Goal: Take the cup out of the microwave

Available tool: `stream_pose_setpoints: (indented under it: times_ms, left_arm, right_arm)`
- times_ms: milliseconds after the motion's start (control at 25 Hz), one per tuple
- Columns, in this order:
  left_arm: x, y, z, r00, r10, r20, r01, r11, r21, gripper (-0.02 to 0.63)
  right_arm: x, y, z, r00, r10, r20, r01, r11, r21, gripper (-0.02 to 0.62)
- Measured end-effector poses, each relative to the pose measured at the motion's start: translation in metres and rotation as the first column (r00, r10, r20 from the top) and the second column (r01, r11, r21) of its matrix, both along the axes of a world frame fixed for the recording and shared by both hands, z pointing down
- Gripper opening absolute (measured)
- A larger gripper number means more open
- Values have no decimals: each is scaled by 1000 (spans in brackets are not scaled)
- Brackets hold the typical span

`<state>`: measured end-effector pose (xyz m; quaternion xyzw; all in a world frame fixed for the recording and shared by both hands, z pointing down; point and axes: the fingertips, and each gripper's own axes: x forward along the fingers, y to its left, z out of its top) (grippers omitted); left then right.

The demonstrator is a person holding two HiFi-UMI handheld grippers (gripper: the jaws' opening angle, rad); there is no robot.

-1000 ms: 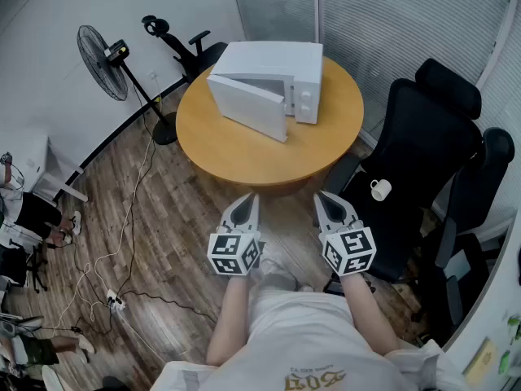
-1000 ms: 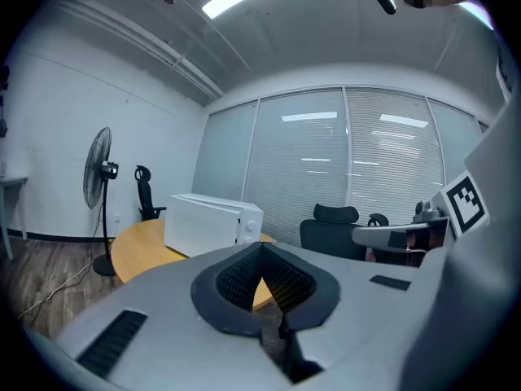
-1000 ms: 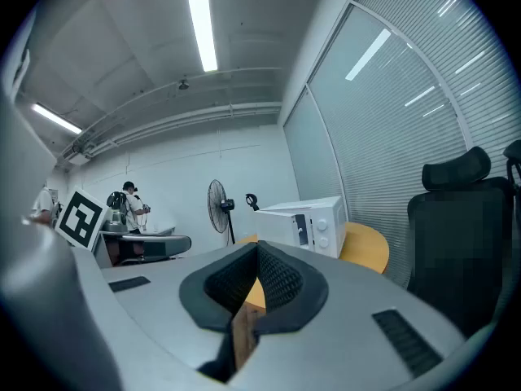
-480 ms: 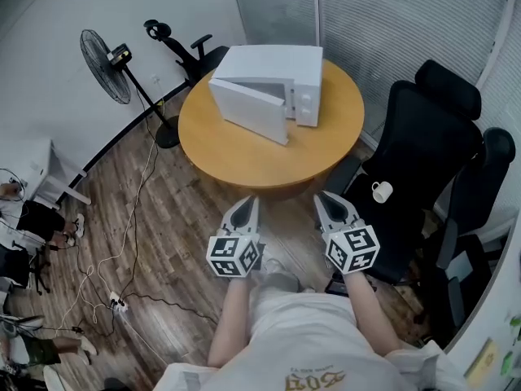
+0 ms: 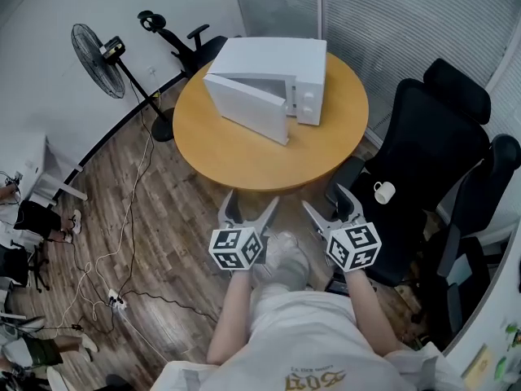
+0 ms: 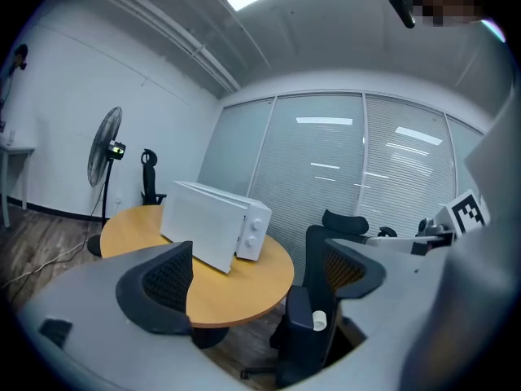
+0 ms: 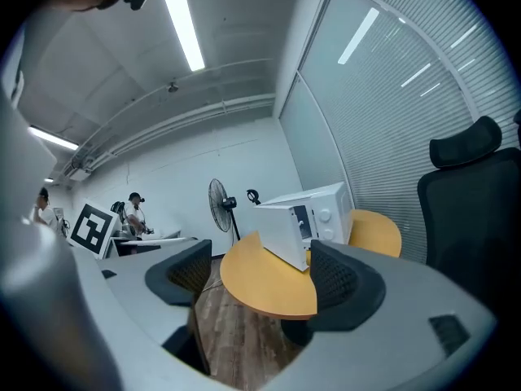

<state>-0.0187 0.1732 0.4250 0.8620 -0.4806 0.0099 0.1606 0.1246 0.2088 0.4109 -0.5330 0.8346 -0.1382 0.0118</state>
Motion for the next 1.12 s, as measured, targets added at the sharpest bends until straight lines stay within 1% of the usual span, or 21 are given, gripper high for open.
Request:
stream_pose_setpoints:
  times_ms: [200,360,440,520,600,760,840,960,1120]
  left_arm:
    - [18,-57,17,1000,-4,14,5,1000,-20,488]
    - [33,-124,25,998,-25,59,26,999,-21,472]
    - [44,-156,30,997,-18,74,20,999,-28,472]
    - [53,-183,35,996,-18,91,21,999,-32,472]
    - [57,-206,38,994,-36,107,39,999,-25,471]
    - [61,-238,42,987,-85,133,84,996,13,476]
    - [67,-250,45,986,-87,141,84,996,24,476]
    - [78,-261,53,987,-77,144,75,997,19,476]
    - [82,-268,64,983,-94,155,95,995,-1,480]
  right_arm:
    - [20,-44,13,999,31,-10,-32,999,-29,368]
    - [37,-99,22,999,48,-26,-49,997,-63,365]
    - [47,-127,26,998,61,-33,-64,995,-80,362]
    - [56,-153,29,996,77,-41,-81,992,-96,362]
    - [60,-174,32,995,85,-51,-90,990,-108,360]
    - [65,-207,50,994,83,-65,-92,985,-147,359]
    - [66,-221,61,994,80,-72,-91,982,-167,359]
    - [69,-235,72,994,83,-72,-95,977,-190,357]
    - [69,-243,79,995,69,-78,-84,974,-211,356]
